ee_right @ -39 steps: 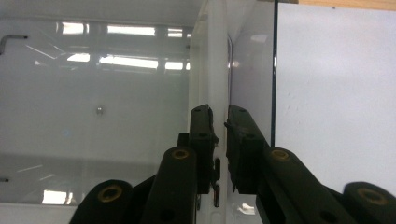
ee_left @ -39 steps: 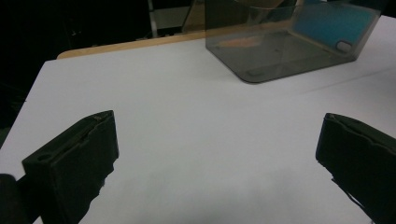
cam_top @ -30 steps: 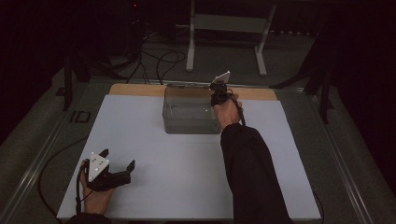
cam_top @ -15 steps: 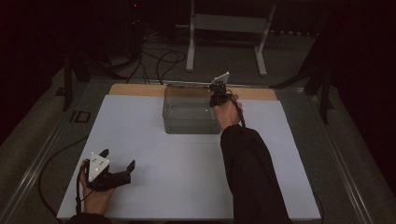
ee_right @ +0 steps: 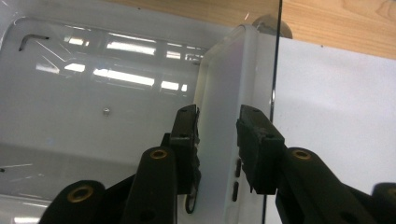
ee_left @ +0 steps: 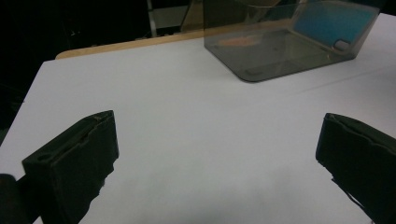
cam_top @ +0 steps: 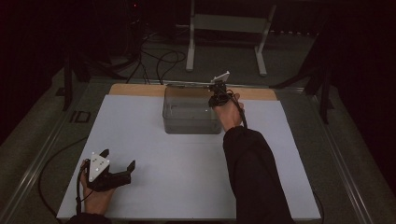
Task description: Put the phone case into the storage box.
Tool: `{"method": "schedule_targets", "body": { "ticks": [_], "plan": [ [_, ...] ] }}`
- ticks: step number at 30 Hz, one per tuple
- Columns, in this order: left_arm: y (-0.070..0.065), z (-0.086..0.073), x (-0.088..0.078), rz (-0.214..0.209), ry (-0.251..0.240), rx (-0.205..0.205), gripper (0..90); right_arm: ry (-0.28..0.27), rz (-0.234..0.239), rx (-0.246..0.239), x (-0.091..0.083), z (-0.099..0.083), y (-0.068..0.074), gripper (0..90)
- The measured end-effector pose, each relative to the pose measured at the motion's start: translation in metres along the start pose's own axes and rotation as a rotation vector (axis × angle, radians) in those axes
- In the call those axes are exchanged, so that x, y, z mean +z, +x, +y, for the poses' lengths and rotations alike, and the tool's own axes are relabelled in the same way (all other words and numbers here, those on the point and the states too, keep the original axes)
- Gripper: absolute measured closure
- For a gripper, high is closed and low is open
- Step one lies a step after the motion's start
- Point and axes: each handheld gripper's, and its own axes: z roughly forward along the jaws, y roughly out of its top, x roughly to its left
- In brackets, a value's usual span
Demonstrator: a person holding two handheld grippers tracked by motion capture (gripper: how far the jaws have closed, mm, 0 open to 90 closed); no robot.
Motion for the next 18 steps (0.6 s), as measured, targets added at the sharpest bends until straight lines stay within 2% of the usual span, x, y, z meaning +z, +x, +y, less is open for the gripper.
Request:
{"method": "schedule_targets", "body": {
  "ticks": [4,8,12,15,18],
  "plan": [
    [0.000,0.000,0.000,0.000,0.000,0.001,0.2,-0.025,0.015,-0.018,-0.002,-0.002,-0.002,65.2],
    [0.000,0.000,0.000,0.001,-0.001,0.000,0.2,-0.043,0.013,-0.060,-0.006,-0.003,-0.001,62.5],
    [0.000,0.000,0.000,0.000,0.001,0.002,0.2,-0.066,0.054,-0.071,-0.011,-0.003,-0.003,50.2],
    [0.000,0.000,0.000,0.000,0.001,0.004,0.2,-0.083,0.100,-0.058,-0.013,-0.004,-0.006,43.5],
    [-0.001,0.000,0.001,0.000,0.001,0.002,0.2,-0.105,0.123,-0.059,-0.016,-0.005,-0.009,34.5]
  ]
}}
